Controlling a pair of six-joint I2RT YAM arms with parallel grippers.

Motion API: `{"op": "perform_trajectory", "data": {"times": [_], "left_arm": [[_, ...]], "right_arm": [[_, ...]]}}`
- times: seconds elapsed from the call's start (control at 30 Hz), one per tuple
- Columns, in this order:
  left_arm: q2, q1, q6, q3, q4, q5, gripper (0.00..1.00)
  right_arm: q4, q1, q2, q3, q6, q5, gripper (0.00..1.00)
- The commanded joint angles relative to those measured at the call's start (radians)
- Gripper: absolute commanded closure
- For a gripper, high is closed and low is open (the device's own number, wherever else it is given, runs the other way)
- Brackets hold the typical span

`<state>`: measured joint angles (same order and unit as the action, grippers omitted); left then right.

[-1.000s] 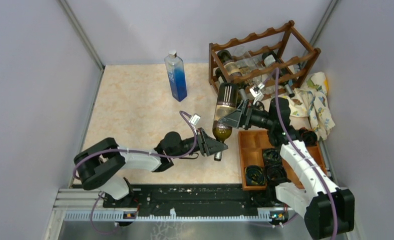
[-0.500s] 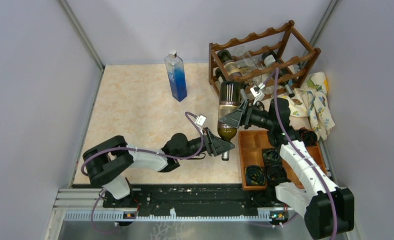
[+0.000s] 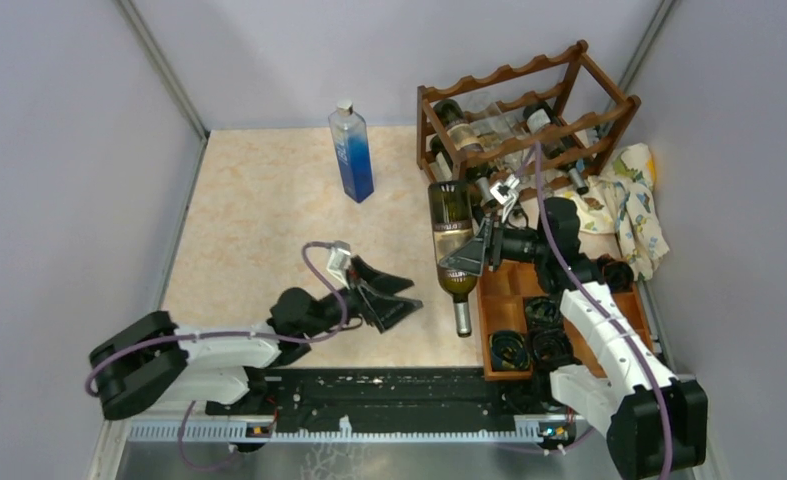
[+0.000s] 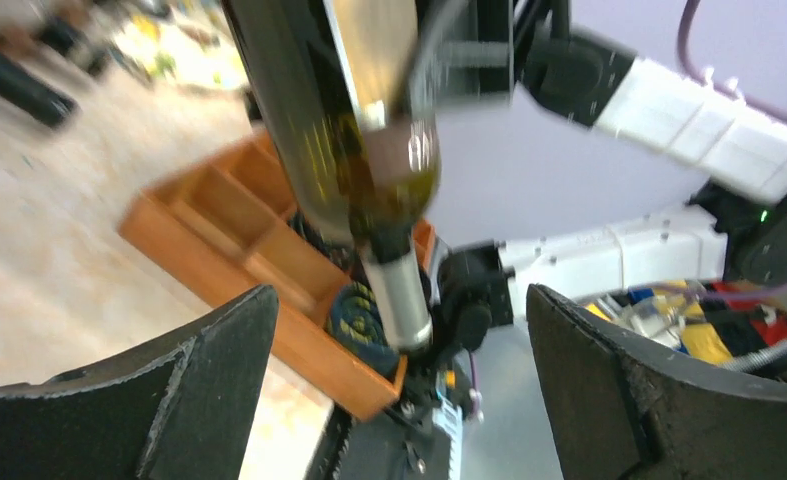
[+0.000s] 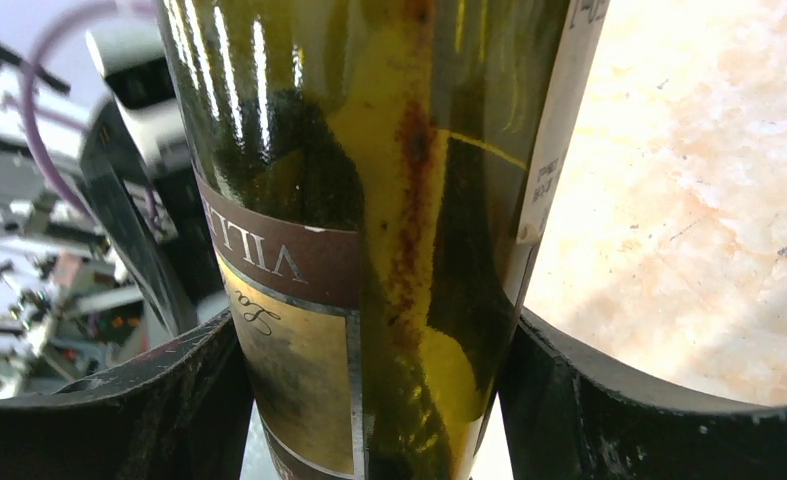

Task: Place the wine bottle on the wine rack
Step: Pick up the wine bottle from the center of the board.

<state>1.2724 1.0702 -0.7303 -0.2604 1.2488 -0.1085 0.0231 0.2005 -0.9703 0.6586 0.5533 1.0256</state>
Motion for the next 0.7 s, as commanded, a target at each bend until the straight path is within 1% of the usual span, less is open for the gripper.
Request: {"op": "perform_trajectory", "data": {"times": [0.0,0.1,0.17,0.27,0.4,0.47,0.6,0.67], "left_arm": [[-0.183,-0.107,0.028,-0.044,-0.201,-0.104,0.01],[-0.257,-0.147,0.064,-0.084,-0.243,-0.158,0.01],[-0.267,-0.176,0.068,-0.134,-0.311,-0.177,0.02],[-0.227,-0.205,0.071,-0.239,-0.419,-0.217,0.02],[-0.142,-0.207,0.057,-0.325,-0.435,-0.235,0.01],[-0.090,-0.207,0.047,-0.359,-0.425,-0.246,0.01],[0.004,-0.207,0.034,-0.417,-0.389,-0.266,0.01],[0.043,-0.207,0.016,-0.427,-0.345,-0.267,0.01]], "right_arm": [[-0.102,-0.003,0.046,0.085,-0.296,0.142,0.98],[-0.263,-0.003,0.024,0.136,-0.468,0.175,0.96],[-0.347,-0.001,0.002,0.178,-0.560,0.210,0.96],[-0.444,0.010,-0.022,0.227,-0.675,0.223,0.96],[-0.594,0.048,-0.055,0.291,-0.821,0.184,0.96],[-0.622,0.053,-0.068,0.307,-0.853,0.181,0.96],[-0.628,0.058,-0.076,0.315,-0.860,0.186,0.96],[-0.632,0.062,-0.077,0.313,-0.862,0.185,0.96]]}}
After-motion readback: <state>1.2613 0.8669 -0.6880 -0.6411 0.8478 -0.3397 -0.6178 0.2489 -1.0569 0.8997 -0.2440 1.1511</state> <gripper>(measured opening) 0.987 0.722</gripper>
